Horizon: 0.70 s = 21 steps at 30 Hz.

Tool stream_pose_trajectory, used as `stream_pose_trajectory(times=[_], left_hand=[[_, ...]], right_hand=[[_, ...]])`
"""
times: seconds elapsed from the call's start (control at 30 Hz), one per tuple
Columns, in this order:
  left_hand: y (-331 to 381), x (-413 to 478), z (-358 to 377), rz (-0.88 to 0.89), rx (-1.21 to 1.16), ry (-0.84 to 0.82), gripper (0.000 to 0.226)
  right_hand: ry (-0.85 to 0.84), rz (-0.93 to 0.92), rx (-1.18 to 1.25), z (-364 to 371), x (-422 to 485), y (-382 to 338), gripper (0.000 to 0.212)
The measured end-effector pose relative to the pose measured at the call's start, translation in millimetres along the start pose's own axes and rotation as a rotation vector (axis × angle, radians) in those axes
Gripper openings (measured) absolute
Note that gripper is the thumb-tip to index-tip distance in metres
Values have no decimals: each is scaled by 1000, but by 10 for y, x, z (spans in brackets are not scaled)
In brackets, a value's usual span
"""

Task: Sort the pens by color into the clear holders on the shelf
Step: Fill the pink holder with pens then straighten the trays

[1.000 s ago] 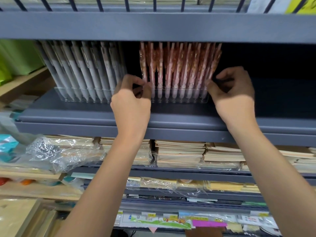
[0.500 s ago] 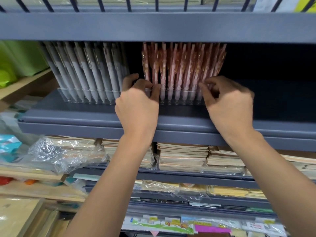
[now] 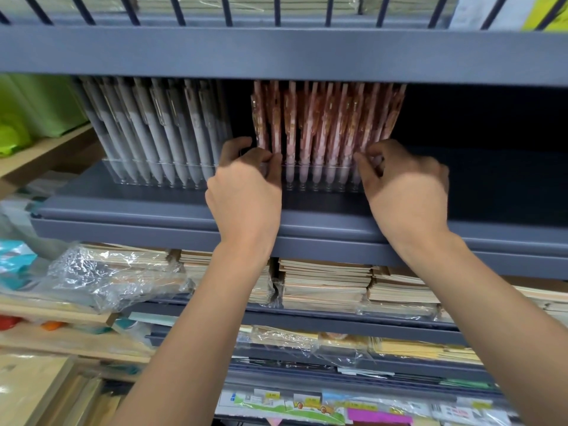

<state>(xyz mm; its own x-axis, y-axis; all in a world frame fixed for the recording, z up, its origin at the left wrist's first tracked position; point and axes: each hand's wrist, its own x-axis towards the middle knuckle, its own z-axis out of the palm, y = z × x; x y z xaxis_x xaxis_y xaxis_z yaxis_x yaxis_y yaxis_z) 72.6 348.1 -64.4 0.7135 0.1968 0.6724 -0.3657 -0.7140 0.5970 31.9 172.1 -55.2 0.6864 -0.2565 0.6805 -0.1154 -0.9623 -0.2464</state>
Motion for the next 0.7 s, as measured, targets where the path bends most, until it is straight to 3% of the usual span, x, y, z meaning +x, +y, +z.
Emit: stream_pose_trajectory(times=[0.7], left_hand=[[9, -40, 22, -15, -32, 4, 21]], right_hand=[[-28, 52, 37, -13, -9, -69, 35]])
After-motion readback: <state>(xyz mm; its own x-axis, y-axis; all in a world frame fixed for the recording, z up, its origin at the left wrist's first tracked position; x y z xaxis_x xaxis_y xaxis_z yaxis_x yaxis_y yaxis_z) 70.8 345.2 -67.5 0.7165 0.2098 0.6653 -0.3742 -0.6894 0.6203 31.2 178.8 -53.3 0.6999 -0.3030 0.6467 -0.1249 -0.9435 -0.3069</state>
